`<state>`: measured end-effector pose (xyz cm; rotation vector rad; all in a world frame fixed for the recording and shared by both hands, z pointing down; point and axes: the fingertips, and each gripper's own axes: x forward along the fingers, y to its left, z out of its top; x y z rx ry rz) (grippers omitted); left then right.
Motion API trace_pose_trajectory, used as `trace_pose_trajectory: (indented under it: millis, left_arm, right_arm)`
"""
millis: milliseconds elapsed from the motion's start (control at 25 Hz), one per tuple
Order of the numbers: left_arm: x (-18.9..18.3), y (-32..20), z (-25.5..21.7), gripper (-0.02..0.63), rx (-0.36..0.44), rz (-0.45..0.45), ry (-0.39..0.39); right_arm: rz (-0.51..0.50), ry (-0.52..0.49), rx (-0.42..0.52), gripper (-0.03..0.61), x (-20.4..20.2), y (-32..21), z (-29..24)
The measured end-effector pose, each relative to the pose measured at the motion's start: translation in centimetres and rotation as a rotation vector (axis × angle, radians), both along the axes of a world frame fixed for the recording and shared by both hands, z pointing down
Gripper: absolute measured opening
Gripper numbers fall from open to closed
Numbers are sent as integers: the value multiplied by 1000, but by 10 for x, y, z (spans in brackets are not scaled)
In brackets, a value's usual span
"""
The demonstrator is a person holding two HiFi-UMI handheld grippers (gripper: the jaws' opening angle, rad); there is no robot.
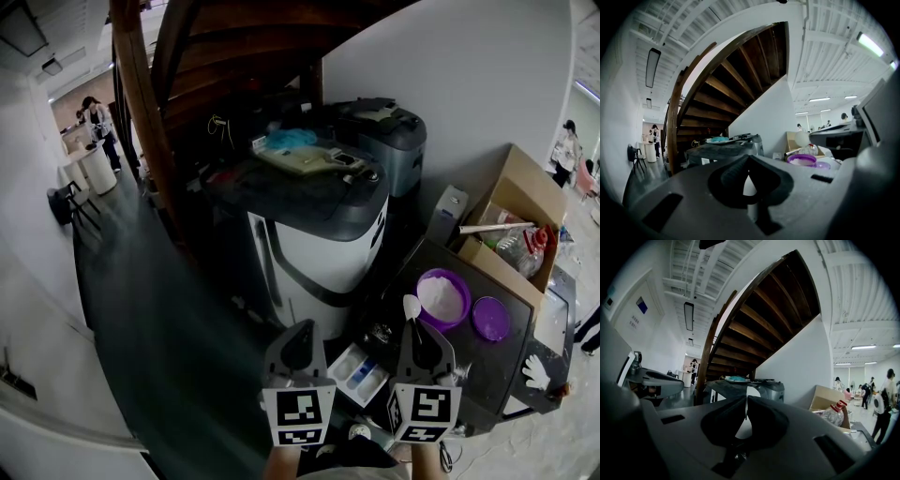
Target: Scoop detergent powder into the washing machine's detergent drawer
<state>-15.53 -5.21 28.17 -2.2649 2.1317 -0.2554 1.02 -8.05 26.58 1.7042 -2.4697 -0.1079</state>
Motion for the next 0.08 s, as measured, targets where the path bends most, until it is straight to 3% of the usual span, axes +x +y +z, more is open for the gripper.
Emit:
trace_pose_trajectory:
  millis: [80]
  left_arm:
    - [0,0,0,2,1,0,1]
  right_arm:
    - [0,-1,0,21,0,0,0]
